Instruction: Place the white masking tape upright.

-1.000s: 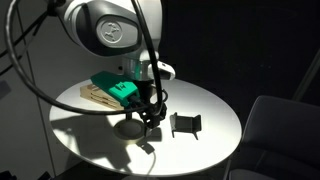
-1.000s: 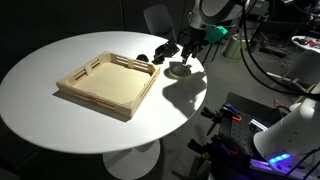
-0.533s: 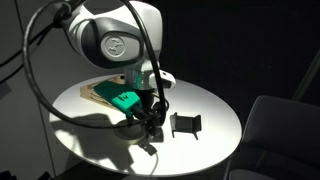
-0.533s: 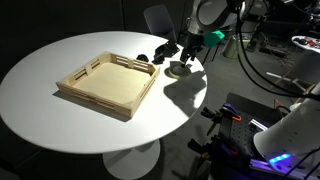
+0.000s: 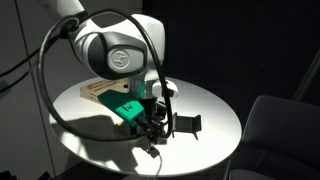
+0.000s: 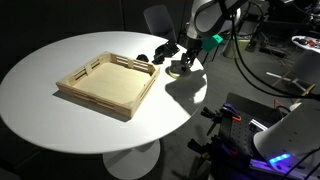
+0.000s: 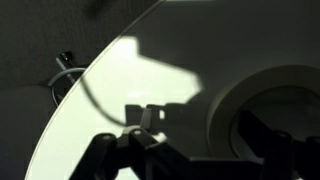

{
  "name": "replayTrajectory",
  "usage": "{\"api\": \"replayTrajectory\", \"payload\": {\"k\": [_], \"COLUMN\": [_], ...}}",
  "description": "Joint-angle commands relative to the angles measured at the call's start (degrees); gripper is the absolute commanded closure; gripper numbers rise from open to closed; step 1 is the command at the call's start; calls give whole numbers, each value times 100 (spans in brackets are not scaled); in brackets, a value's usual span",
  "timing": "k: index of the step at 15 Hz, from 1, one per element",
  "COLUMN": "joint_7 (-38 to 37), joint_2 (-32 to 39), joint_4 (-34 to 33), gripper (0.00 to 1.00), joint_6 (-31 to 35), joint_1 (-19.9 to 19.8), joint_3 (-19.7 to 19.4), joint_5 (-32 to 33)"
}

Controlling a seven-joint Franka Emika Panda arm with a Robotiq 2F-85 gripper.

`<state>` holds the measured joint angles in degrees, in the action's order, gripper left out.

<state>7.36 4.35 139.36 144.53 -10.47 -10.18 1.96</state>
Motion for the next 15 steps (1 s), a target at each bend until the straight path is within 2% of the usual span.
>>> {"api": "replayTrajectory", "payload": {"k": [1,7,8,10,12,15], "joint_7": [81,41,34,28,-41,-447], "joint_2": [81,44,36,21,-52,-233], "joint_4": [-124,-145,-145,-151,-131,-105], "gripper": [42,91,93,89,90,91], "joint_6": [50,40,39,35,22,-15], "joint_1": [-37,-17,-12,-4,21,115], "joint_3": [-34,-23,-19,-12,-10,-29], "joint_5": [112,159,171,185,276,986]}}
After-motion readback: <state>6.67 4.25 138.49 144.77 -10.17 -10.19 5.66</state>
